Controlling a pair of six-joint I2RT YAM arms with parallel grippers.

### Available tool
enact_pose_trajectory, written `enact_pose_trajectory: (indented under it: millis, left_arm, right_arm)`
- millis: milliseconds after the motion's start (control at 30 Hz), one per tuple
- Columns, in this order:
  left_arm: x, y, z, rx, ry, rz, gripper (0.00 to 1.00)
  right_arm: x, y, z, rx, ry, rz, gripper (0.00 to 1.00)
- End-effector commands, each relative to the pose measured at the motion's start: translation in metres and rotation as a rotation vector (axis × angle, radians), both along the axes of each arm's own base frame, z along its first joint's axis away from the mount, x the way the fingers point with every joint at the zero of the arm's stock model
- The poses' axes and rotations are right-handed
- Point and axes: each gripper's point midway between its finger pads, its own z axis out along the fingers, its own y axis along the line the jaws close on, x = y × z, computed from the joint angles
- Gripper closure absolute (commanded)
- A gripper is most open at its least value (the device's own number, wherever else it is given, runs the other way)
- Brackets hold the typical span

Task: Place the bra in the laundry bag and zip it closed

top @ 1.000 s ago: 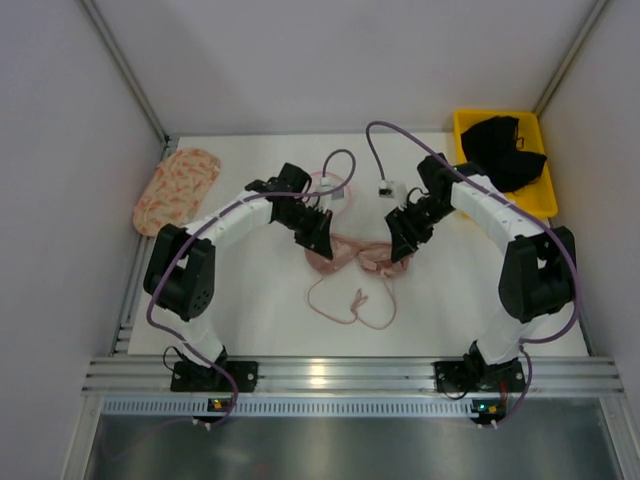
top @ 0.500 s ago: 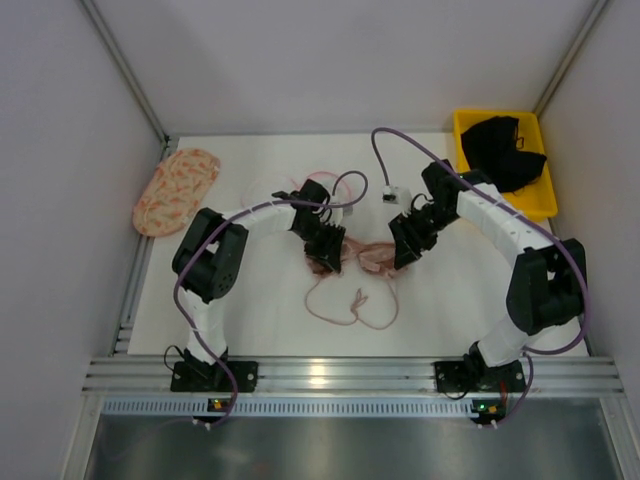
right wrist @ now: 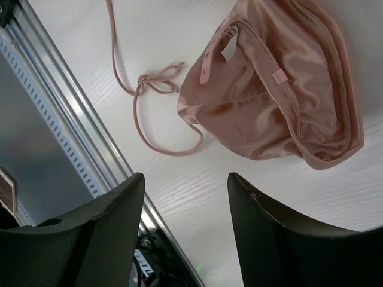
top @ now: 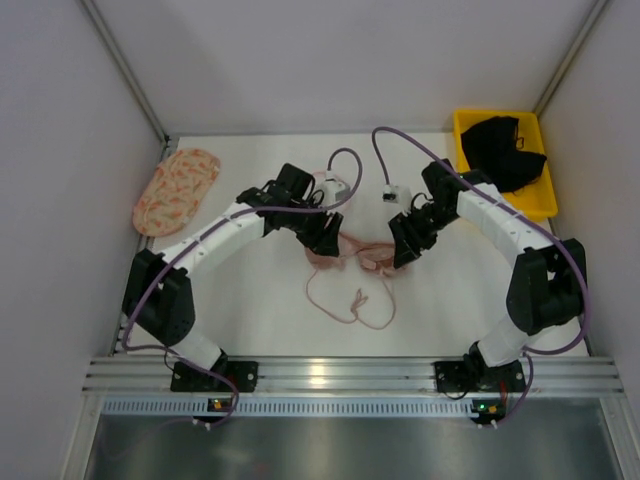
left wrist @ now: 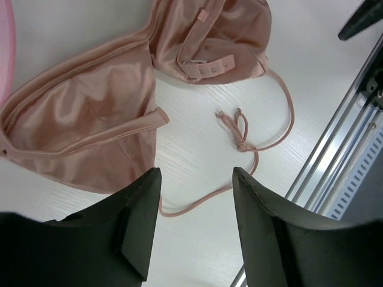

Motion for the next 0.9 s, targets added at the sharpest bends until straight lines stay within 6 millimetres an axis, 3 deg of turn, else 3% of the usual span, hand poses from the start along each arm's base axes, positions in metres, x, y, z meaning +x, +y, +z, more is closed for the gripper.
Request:
enact_pose_trajectory:
  millis: [0,100,233,467,700,867]
  left_arm:
    - [-0.026,0.005,-0.005,0.056,-0.077,-0.111,0.44]
    - [-0.046,-0.006,-0.021,0.085,-0.049,-0.152,0.45]
    - [-0.053,-0.024,-0.045,0.139,-0.063,-0.133,0.45]
    - [-0.085,-0.060,-0.086,0.196,-0.073,-0.123,0.40]
    - [-0.079,-0.074,-0.101,0.210,-0.111,-0.119,0.38]
    - [-0.081,-0.078,-0.126,0.291,-0.148,-0.165,0.39]
  right_arm:
    - [0.014,0.003,0.018,0.034,-0.093,-0.012,0.42]
    - [0.014,0.000,0.019,0.037,-0.096,-0.042,0.42]
    - [0.018,-0.013,0.024,0.055,-0.091,-0.145,0.43]
    - [0.016,-0.058,0.030,0.067,-0.097,-0.315,0.43]
    - [-0.011,-0.073,0.030,0.057,-0.115,-0.335,0.43]
    - [-0.008,-0.085,0.038,0.041,-0.168,-0.379,0.43]
